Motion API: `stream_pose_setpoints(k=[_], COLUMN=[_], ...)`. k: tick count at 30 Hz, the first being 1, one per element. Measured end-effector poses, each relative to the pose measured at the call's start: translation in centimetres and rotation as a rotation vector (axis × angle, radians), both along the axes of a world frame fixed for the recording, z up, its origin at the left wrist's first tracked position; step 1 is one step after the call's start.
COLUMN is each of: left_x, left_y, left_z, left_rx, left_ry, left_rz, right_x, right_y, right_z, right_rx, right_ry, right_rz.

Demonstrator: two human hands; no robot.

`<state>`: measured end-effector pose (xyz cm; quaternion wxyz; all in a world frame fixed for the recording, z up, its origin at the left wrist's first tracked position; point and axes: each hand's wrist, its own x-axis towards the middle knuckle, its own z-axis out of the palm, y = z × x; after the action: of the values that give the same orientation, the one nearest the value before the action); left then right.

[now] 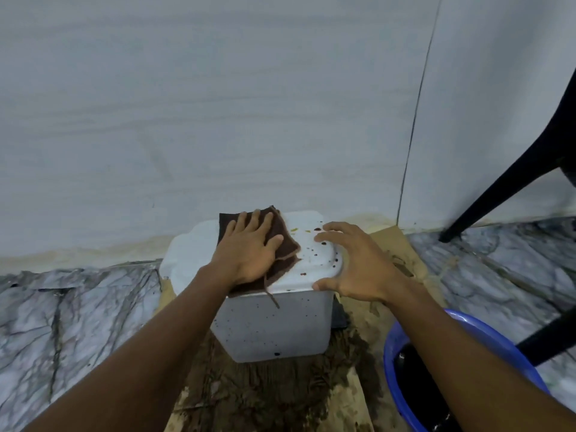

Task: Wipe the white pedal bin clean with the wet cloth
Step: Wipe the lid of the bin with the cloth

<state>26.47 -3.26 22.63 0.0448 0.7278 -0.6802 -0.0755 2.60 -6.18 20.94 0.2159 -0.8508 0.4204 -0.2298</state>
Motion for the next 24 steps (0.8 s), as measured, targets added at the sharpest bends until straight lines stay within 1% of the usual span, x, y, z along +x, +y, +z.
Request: stream_pose_setpoints(k=[3,5,9,11,13,16,19,21,24], left_x=[-4.1,-5.6,-3.7,-1.9,-0.8,-2.6,-6.4,-7.8,-6.8], left_y=[-1.7,-1.2,1.9,2.3,1.1,-2.0,-3.1,-1.8,1.3], left_z=[0.2,0.1,-0.3,-0.1,0.0,0.1,0.2,0.1,-0.3], left_rx=[0.005,-0.019,-0.074,-0.043,-0.014,0.001,0.008,-0.012,-0.075], left_ry=[0.009,0.006,0.02,0.039,0.027,-0.008,-0.004,0.001,0.01], left_rz=[-0.081,-0.147,-0.233,-0.194,-0.106,-0.055,-0.138,-0.226,-0.315], right_x=[-0.2,-0.3,-0.3,-0.3,-0.3,-0.5,-0.6,-0.7,-0.5], right_y=[0.1,0.0,0.0,0.0,0.0,0.1,0.3,0.2,0.2], right_z=[0.2,0.1,-0.1,-0.3,-0.3,-0.3,-0.3,-0.3,-0.4], right_rx=[0.004,0.011,0.048,0.054,0.065,0.078,0.081,0.103,0.085], right_ry=[-0.013,-0.044,-0.106,-0.118,-0.128,-0.129,-0.155,-0.171,-0.149], right_rz=[0.007,0.015,0.037,0.025,0.013,0.0,-0.004,0.003,0.029])
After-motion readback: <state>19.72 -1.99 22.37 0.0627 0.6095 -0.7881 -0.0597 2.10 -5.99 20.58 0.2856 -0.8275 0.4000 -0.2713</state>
